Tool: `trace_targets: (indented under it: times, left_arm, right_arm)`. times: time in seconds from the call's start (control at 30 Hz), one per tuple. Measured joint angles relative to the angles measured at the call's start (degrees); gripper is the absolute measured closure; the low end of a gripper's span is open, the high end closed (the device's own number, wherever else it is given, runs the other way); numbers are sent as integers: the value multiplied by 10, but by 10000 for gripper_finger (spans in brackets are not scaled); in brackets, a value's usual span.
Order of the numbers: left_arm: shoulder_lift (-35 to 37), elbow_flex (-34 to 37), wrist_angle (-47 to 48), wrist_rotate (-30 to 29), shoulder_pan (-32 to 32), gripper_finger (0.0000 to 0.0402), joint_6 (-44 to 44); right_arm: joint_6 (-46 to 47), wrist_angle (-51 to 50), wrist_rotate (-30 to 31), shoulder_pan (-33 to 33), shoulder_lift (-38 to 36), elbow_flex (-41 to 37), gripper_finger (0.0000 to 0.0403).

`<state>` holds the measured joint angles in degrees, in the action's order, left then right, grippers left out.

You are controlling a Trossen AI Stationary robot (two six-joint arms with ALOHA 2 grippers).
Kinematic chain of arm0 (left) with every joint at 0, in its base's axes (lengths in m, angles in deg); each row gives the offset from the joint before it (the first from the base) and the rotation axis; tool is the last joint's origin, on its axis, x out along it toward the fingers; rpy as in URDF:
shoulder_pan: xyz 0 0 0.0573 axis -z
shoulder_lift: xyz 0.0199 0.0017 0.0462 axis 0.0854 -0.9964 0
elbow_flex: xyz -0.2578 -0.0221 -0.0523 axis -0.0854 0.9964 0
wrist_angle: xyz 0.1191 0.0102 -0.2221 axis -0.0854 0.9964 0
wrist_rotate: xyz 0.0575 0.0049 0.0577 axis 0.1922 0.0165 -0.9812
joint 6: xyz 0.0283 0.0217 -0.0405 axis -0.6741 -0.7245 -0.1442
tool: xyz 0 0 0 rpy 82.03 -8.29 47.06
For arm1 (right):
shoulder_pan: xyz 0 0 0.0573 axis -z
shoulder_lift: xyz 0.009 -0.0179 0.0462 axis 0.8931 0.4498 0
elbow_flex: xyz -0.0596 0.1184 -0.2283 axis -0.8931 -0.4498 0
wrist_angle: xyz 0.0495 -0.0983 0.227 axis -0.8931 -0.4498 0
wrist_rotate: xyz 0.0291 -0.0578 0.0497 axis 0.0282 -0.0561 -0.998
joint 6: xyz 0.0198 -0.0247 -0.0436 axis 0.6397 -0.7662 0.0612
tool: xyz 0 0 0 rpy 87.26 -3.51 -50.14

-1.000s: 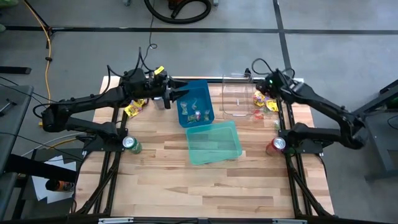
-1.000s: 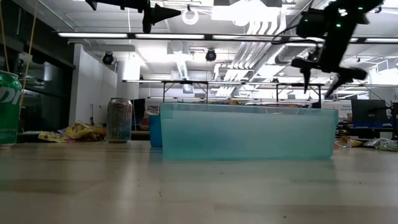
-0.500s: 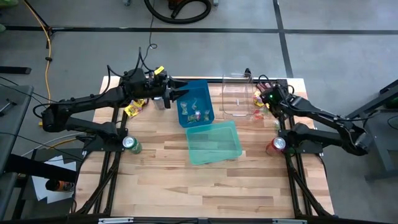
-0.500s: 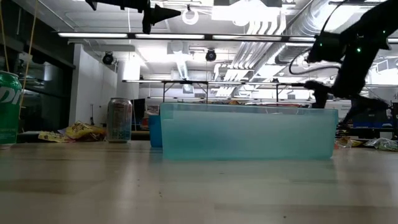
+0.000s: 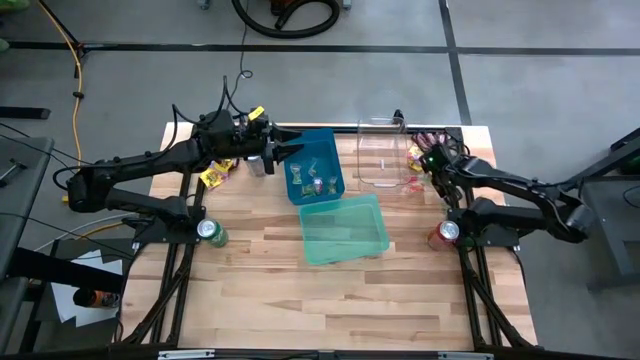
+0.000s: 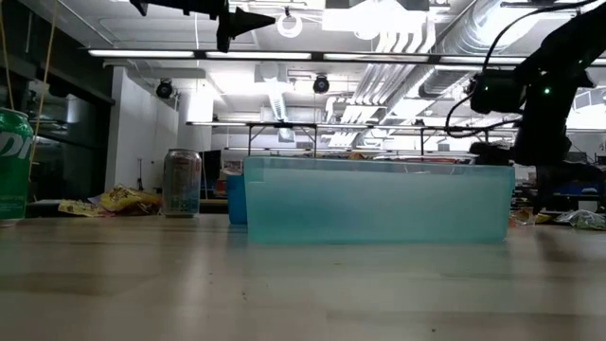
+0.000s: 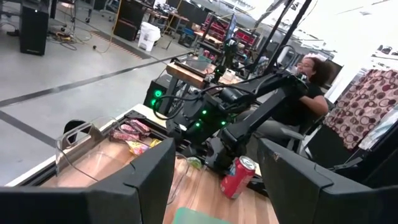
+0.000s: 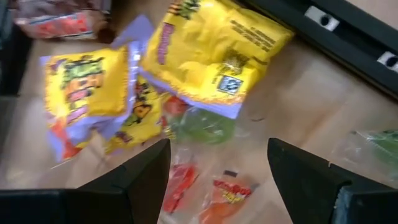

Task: Sort candy
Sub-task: Put the green candy into the blue bin

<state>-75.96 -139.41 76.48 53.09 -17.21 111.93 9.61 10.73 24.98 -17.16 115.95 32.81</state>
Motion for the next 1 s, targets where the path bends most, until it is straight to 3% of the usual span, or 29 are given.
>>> trace_targets:
  times: [0.47,0.6,0.83,0.9,1.0]
  left_arm:
    - [0,0,0,-1,0,186,0]
    - [0,0,0,-1,0,186,10]
    - [0,0,0,-3,0,186,10]
    - [0,0,0,-4,0,186,10]
    - [0,0,0,-4,0,186,10]
  right_arm:
    - [8,21,3,0,92,3,150]
    - [-13,14,4,0,98,3,202]
    - [-74,4,22,-4,98,1,377]
    - [-98,7,30,-12,94,1,392]
    - [-114,-4,31,-21,83,4,381]
